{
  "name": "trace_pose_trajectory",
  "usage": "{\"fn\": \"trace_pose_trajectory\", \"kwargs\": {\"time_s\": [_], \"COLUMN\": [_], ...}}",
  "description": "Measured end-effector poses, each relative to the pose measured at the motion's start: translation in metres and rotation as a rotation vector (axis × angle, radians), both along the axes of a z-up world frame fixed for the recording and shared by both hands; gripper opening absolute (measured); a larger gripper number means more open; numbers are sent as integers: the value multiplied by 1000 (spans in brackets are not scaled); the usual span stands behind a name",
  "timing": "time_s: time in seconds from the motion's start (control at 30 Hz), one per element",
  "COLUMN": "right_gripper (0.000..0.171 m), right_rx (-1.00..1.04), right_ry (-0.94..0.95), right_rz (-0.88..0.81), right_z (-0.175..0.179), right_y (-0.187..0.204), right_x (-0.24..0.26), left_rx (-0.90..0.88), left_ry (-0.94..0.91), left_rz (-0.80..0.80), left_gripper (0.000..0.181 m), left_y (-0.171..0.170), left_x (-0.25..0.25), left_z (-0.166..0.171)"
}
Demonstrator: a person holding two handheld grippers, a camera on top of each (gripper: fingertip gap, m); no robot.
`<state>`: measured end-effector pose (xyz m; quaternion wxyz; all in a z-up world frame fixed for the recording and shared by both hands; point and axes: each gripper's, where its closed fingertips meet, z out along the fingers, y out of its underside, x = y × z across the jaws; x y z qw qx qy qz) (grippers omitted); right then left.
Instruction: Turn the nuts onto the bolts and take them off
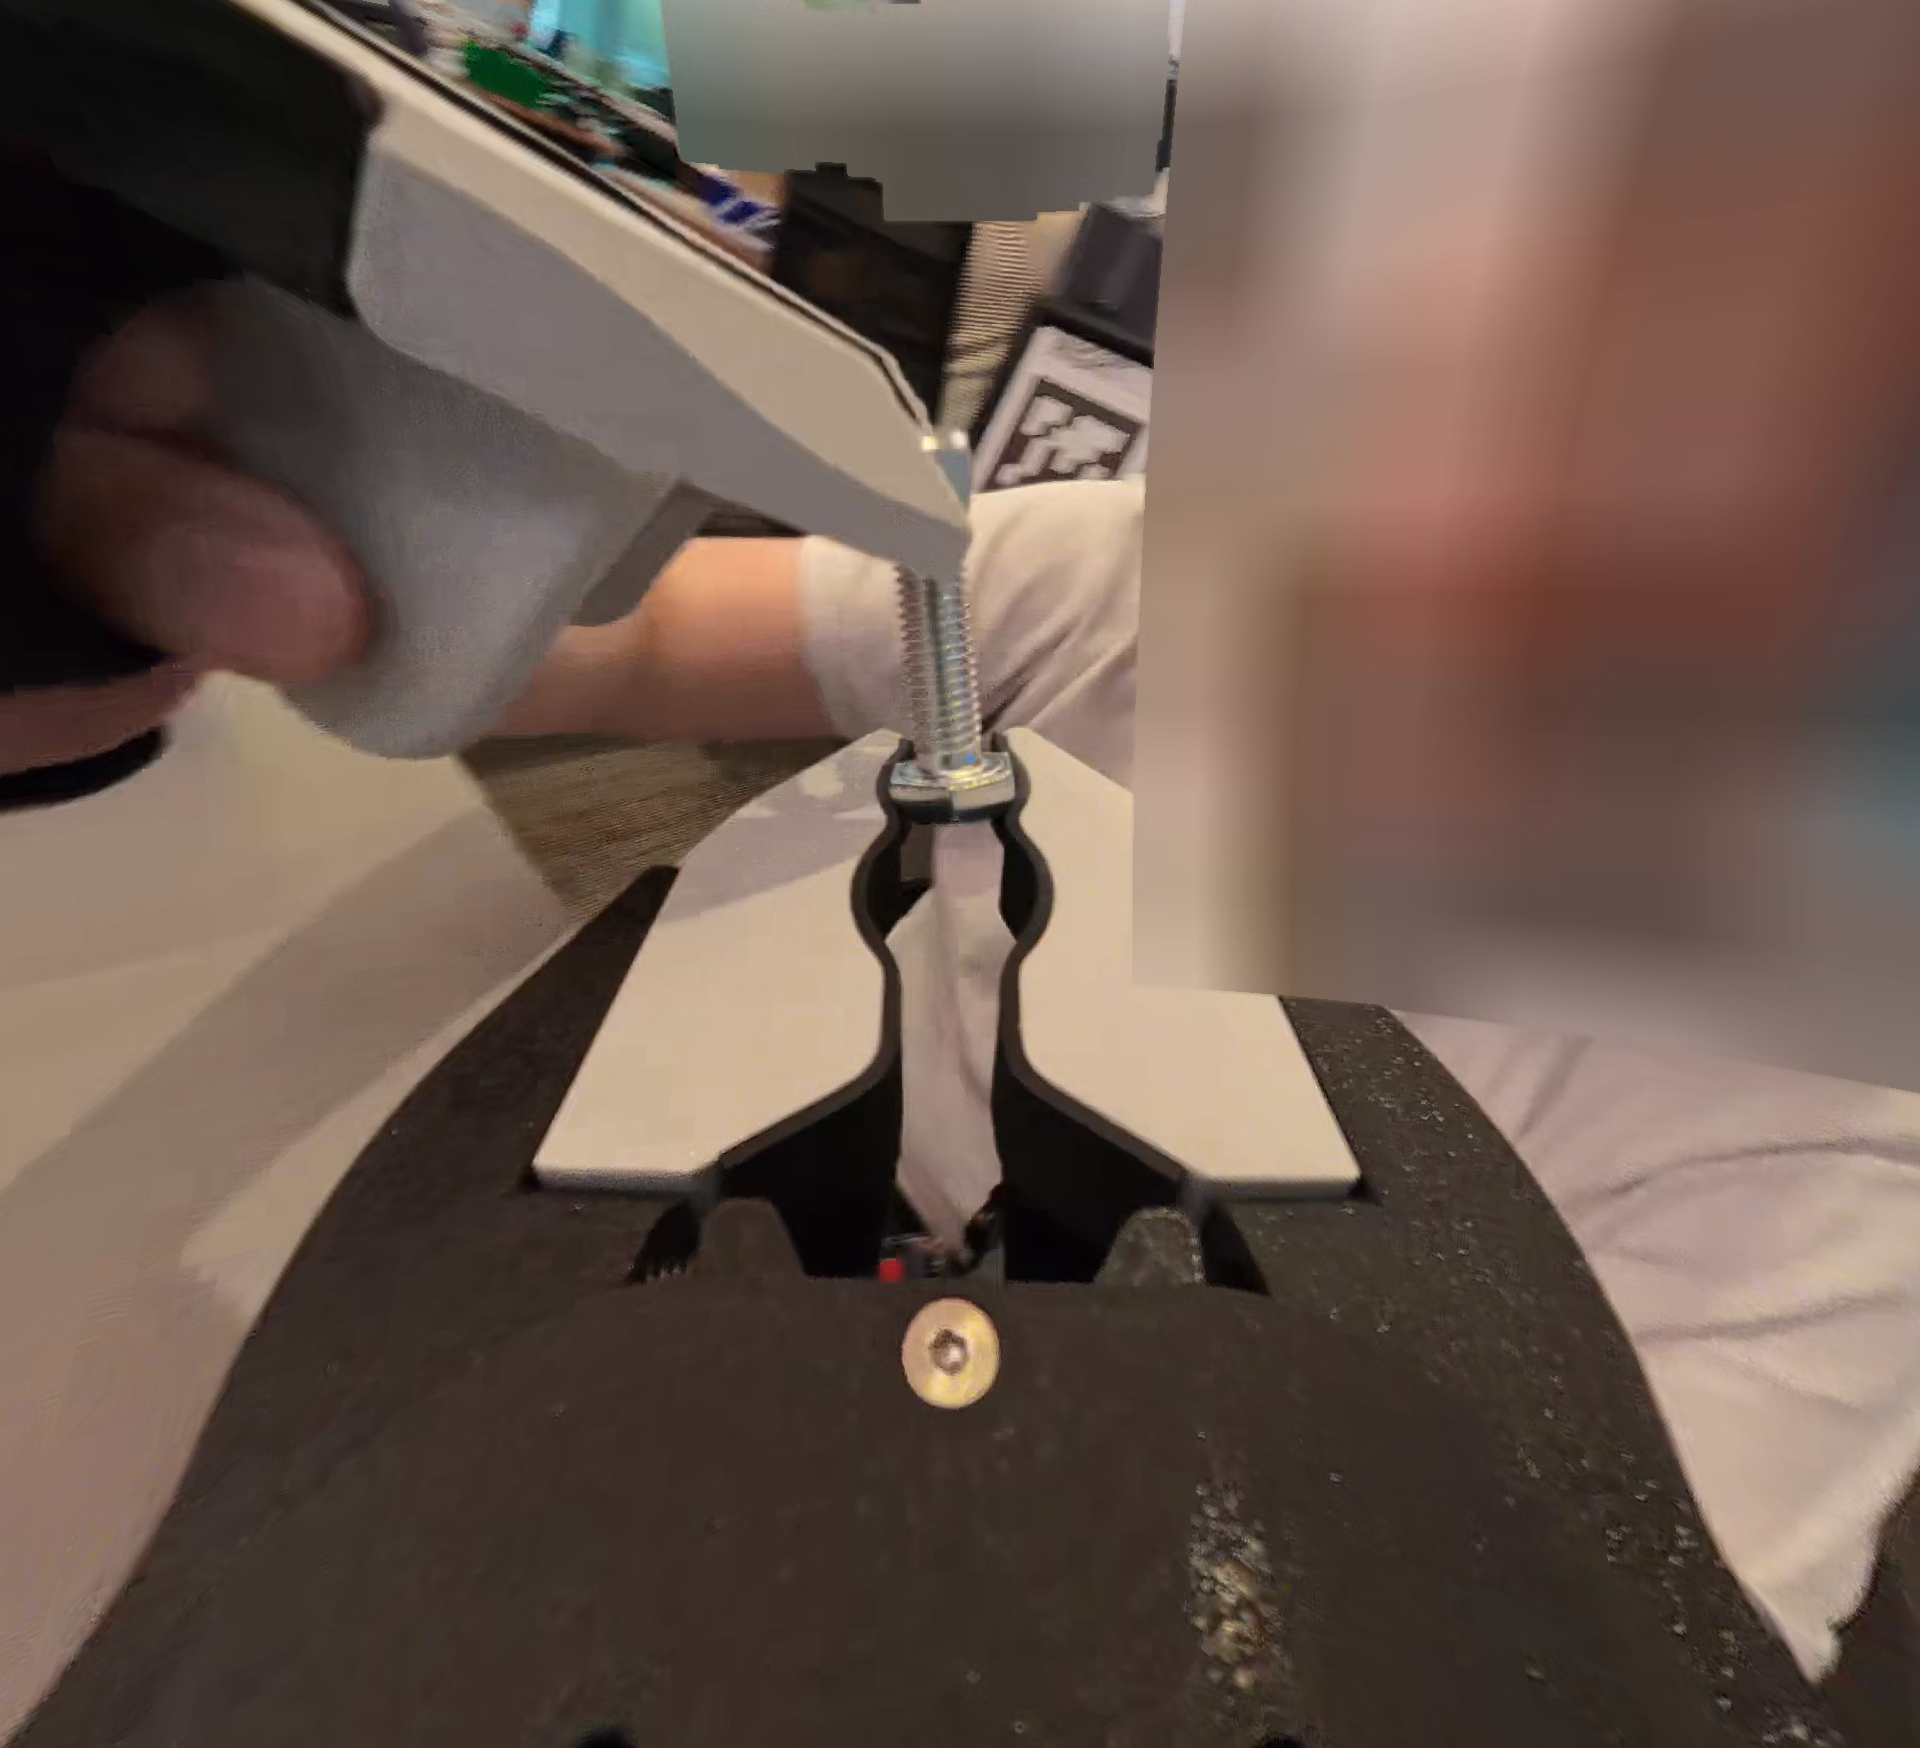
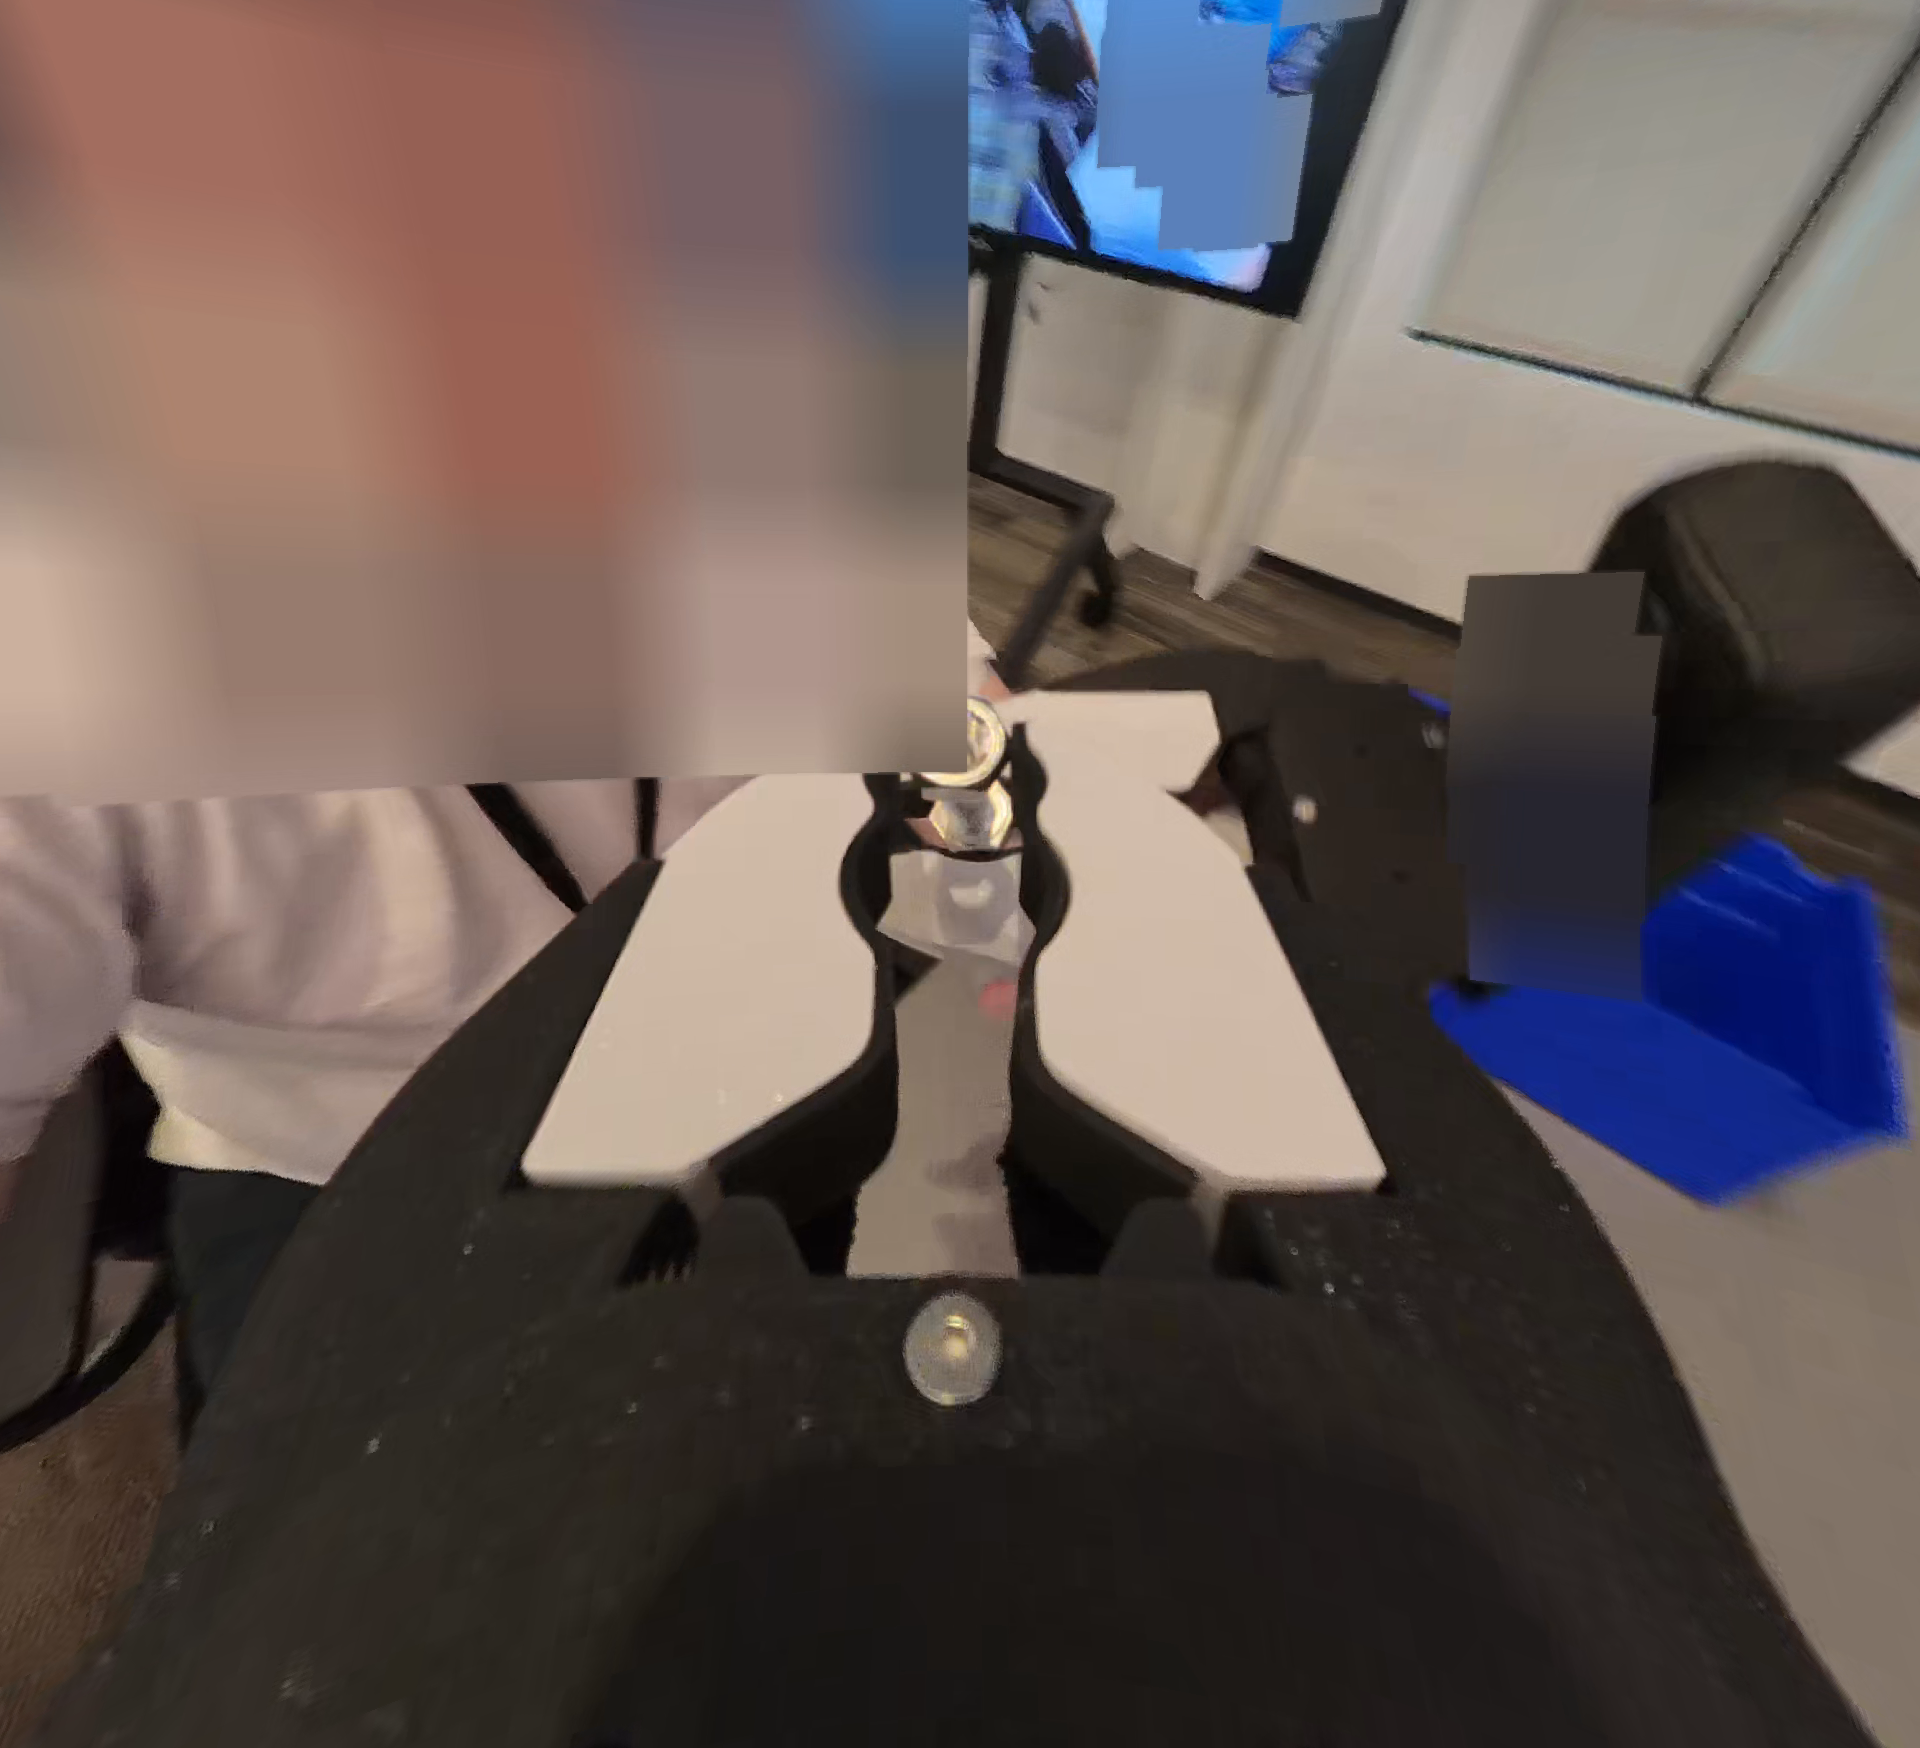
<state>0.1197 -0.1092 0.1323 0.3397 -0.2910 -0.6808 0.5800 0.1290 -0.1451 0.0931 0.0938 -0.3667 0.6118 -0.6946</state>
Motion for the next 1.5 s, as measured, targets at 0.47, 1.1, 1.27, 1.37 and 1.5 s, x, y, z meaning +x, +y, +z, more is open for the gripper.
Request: {"fn": "trace_pose_trajectory", "kwargs": {"time_s": [0.47,1.1,1.27,1.37,1.5], "right_gripper": [20,20,20,20,21], "right_rx": [112,-346,-373,-400,-418], "right_ry": [-49,-1645,-1687,-1683,-1616], "right_rz": [-807,-1650,-1622,-1625,-1637], "right_z": [4,-268,-282,-285,-283], "right_y": [94,49,48,46,48], "right_x": [63,539,550,554,552], "left_rx": [122,315,323,324,323], "left_ry": [-28,72,97,104,104], "left_rz": [327,458,451,449,440], "left_gripper": [14,14,14,14,14], "left_y": [49,52,50,49,48], "left_x": [2,25,29,30,29], "left_z": [3,-22,-28,-30,-30]}}
